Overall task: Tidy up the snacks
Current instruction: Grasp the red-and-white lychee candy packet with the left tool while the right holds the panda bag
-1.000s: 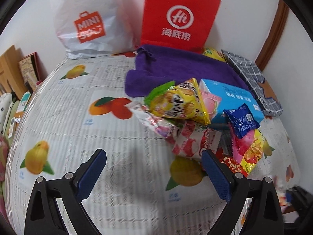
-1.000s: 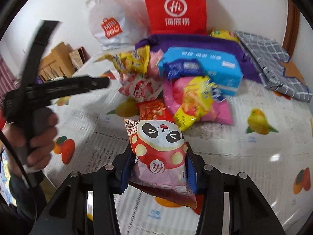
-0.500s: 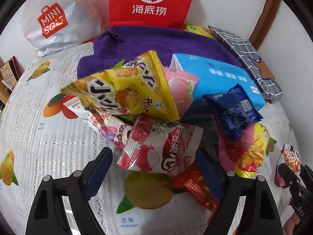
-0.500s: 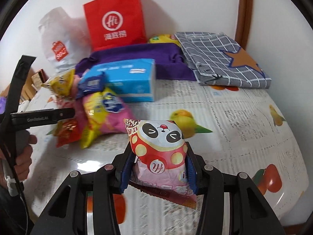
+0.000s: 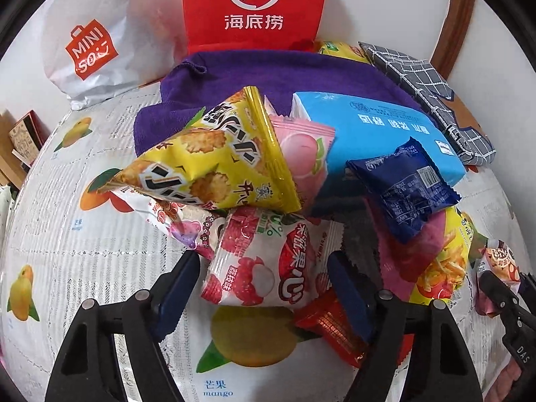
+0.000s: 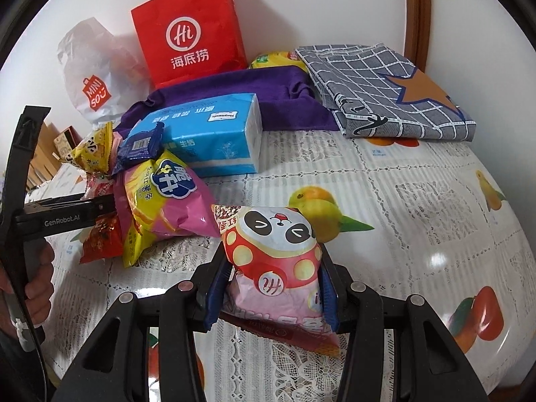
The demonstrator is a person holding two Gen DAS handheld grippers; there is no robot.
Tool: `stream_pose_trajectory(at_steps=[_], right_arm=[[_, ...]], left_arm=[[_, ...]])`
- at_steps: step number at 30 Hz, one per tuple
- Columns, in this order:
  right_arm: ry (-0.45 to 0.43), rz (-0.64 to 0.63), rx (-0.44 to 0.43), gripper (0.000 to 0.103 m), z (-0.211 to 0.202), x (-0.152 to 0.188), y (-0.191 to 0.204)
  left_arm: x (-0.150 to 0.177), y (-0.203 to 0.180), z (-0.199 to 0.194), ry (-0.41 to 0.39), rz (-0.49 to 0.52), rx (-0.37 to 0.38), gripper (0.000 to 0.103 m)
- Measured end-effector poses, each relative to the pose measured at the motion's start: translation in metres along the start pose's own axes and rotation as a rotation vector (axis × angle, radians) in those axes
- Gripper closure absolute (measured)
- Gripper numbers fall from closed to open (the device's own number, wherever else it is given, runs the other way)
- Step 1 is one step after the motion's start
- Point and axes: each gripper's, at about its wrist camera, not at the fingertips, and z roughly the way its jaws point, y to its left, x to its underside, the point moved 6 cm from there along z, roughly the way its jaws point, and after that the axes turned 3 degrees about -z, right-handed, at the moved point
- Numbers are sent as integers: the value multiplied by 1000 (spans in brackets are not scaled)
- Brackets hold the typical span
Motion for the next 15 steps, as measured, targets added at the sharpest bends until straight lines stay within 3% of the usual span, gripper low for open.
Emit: stream_pose_trajectory(at_steps=[5, 9, 15], right_arm=[[7, 4, 4, 55, 0, -1, -1], [5, -5, 17, 55, -1, -4, 2], [16, -13, 30, 55, 0, -6, 6]], left_arm=[[-1, 2, 0, 0, -3, 3, 34], [0, 3, 2, 15, -14, 28, 47], [1, 4, -1, 11, -19, 53, 53]])
